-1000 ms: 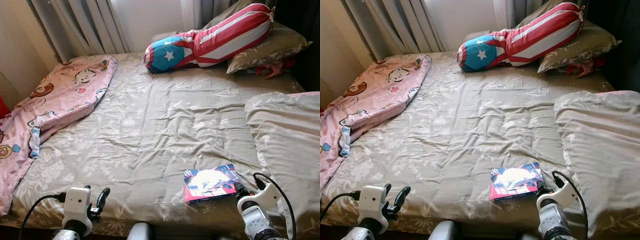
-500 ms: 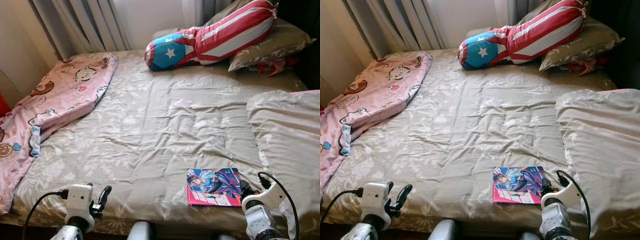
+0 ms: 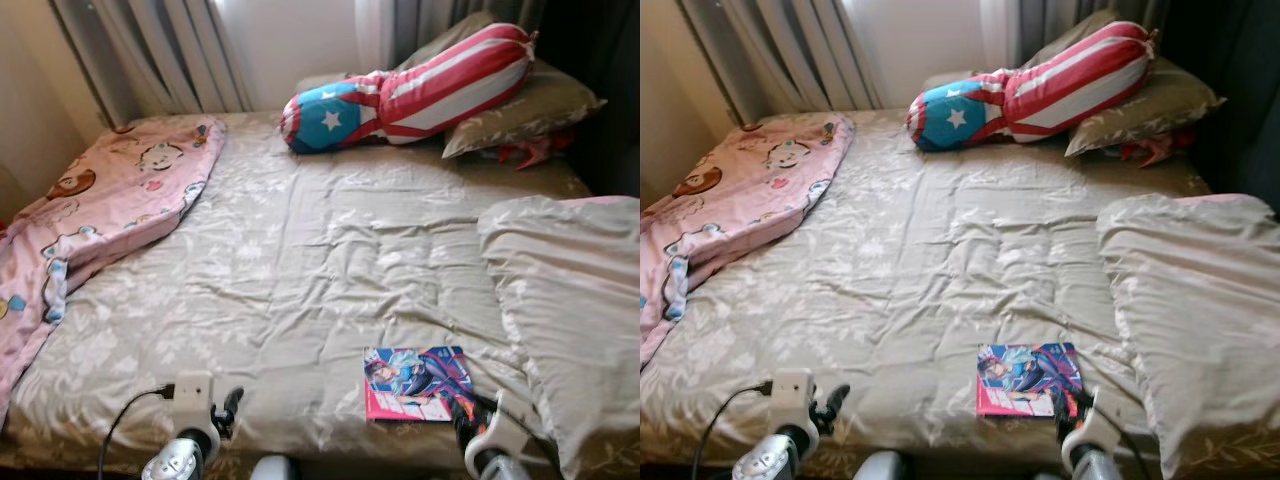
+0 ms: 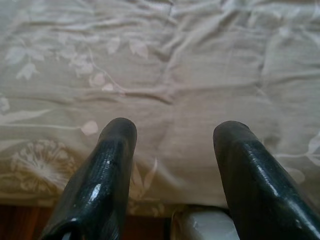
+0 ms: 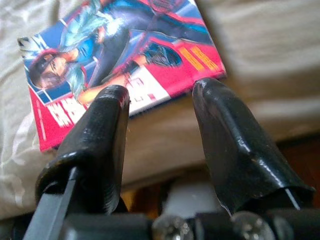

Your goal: Clean up the room

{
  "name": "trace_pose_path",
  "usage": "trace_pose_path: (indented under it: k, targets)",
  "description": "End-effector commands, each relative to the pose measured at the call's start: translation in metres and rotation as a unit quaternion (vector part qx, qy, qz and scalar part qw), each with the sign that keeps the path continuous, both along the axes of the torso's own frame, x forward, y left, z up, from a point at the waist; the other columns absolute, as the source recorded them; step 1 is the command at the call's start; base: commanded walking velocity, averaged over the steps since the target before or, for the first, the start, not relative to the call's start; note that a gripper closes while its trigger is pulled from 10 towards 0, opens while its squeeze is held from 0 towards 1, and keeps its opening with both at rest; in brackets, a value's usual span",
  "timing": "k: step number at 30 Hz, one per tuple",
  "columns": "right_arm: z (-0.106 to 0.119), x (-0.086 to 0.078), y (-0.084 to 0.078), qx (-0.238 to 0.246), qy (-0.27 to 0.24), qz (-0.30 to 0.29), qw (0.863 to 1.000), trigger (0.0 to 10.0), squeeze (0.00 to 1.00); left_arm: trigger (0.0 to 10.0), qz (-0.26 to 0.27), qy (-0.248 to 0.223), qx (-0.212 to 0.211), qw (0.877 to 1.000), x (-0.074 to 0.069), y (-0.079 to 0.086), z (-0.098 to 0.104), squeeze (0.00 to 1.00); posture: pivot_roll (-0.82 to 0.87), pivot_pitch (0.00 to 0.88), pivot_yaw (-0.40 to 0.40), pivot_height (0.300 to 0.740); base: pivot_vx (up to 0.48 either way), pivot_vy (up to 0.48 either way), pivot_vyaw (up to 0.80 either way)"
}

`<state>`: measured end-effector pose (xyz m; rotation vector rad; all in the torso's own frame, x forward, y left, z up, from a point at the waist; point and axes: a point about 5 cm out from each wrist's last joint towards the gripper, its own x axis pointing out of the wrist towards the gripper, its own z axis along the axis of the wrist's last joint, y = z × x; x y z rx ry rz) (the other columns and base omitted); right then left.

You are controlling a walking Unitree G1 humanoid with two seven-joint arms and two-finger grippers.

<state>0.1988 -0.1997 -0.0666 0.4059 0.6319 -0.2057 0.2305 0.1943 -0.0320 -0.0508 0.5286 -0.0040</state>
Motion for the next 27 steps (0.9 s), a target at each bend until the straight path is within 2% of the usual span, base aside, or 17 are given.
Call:
trace_pose_path:
  k: [1, 5, 8, 12, 17, 22, 27]
  targets:
    - [0.000, 0.002, 0.006, -0.004, 0.006, 0.016, 1.000, 10.0, 0.00, 10.0, 0.009, 0.013, 0.014, 1.000, 0.000, 0.005, -0.004, 0.00, 0.01, 0.000, 0.070, 0.714, 0.000, 0.000, 0.00]
    - [-0.007, -0.006, 0.012, -0.009, 0.041, 0.031, 0.999, 10.0, 0.00, 10.0, 0.005, 0.056, 0.018, 0.998, -0.008, 0.001, -0.018, 0.00, -0.01, 0.000, 0.063, 0.739, 0.000, 0.000, 0.00]
    - [-0.010, -0.008, 0.016, -0.020, 0.063, 0.051, 0.997, 10.0, 0.00, 10.0, 0.010, 0.096, 0.026, 0.995, -0.019, 0.001, -0.029, 0.00, -0.02, 0.000, 0.057, 0.740, 0.000, 0.000, 0.00]
    - [-0.010, -0.007, 0.017, -0.025, 0.067, 0.059, 0.996, 10.0, 0.00, 10.0, 0.020, 0.118, 0.026, 0.993, -0.025, 0.001, -0.034, 0.00, -0.02, 0.000, 0.047, 0.740, 0.000, 0.000, 0.00]
    - [-0.011, -0.006, 0.023, -0.041, 0.082, 0.097, 0.991, 10.0, 0.00, 10.0, 0.030, 0.129, 0.023, 0.991, -0.028, 0.000, -0.038, 0.00, -0.02, 0.000, 0.035, 0.740, 0.000, 0.000, 0.00]
    - [-0.014, -0.013, 0.022, -0.055, 0.096, 0.103, 0.989, 10.0, 0.00, 10.0, 0.032, 0.134, 0.024, 0.990, -0.030, -0.001, -0.039, 0.00, -0.01, 0.000, 0.034, 0.740, 0.000, 0.000, 0.00]
    - [-0.019, -0.022, 0.019, -0.063, 0.111, 0.108, 0.986, 10.0, 0.00, 10.0, 0.034, 0.136, 0.026, 0.990, -0.030, 0.000, -0.039, 0.00, -0.02, 0.000, 0.042, 0.740, 0.000, 0.000, 0.80]
